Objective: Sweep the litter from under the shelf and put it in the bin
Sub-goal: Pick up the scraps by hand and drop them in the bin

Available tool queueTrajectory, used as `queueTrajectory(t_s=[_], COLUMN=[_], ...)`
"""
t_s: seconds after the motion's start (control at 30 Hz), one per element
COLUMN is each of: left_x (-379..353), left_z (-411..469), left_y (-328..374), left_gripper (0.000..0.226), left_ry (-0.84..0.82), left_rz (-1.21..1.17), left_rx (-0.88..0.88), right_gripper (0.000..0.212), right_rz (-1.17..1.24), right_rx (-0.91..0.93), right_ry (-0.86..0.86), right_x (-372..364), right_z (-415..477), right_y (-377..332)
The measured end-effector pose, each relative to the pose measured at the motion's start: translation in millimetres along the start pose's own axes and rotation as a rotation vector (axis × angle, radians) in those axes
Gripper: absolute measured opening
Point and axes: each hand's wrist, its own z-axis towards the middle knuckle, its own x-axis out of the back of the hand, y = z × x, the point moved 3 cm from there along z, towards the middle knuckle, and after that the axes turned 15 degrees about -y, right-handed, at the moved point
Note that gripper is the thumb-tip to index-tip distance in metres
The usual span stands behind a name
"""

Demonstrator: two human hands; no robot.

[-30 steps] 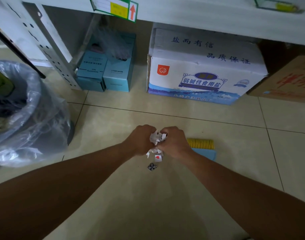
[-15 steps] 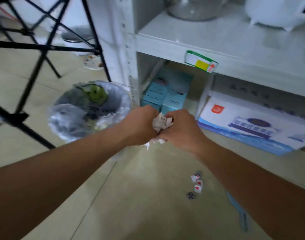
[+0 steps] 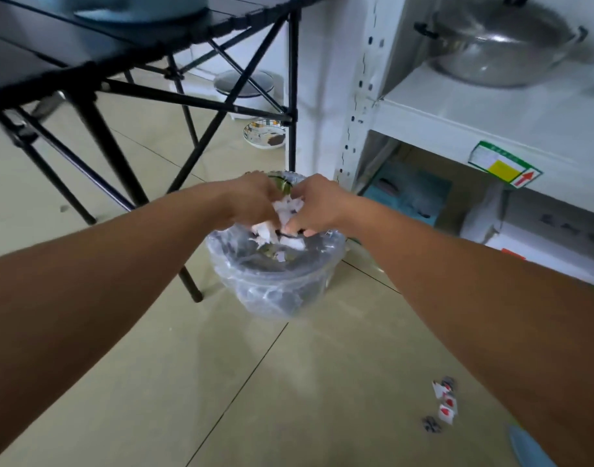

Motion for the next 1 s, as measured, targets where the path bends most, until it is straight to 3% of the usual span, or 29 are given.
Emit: queueTrajectory(t_s=[0.1,0.17,0.23,0.27,0.33,0.4,0.5,0.6,0.67,0.73,0.83,0.93,1.0], left_x=[-2,-1,1,2,2,-1,-22,-70,-118,-171,-251,-320,-352], left_z=[6,8,10,10,8,1,-18,-19,-2,23,55,80,91], left_y=[0,1,1,1,5,17,50,80,91,94,86,67,59], left_gripper=[0.048,0.043,0.038,0.035,0.023,0.015,0.017,0.018,0.023,0.027,0.034,0.055,0.067], left_ry=[-0.032,-0.029,-0.015,-0.004,0.036,0.094,0.144,0.028,-0.108,-0.285,-0.496,-0.578,-0.581], left_rz=[0.020,0.057,0.100,0.126,0.190,0.250,0.256,0.266,0.317,0.388,0.508,0.627,0.653], left_rx=[-0.012,-0.018,-0.020,-0.017,-0.030,-0.096,-0.269,-0.462,-0.495,-0.478,-0.414,-0.364,-0.348], right_gripper=[0.036,0.004,0.031,0.032,0.014,0.022,0.012,0.008,0.010,0.010,0.016,0.009,0.022], right_rz=[0.001,-0.002,0.037,0.063,0.144,0.273,0.477,0.496,0.435,0.425,0.223,0.041,-0.046], right_rx=[-0.009,-0.008,-0.013,0.006,0.054,0.063,0.093,-0.010,-0.149,-0.288,-0.492,-0.559,-0.551], right_ry=[-0.058,-0.033,0.010,0.050,0.112,0.198,0.293,0.292,0.259,0.216,0.128,-0.091,-0.160], right_x=[-5,-5,-2,0,4,9,11,-1,-19,-40,-69,-106,-127], right_z=[-2,-2,-2,-1,-7,-20,-56,-92,-113,-129,-149,-160,-159], right_y=[4,7,9,12,17,29,66,135,192,245,306,336,349])
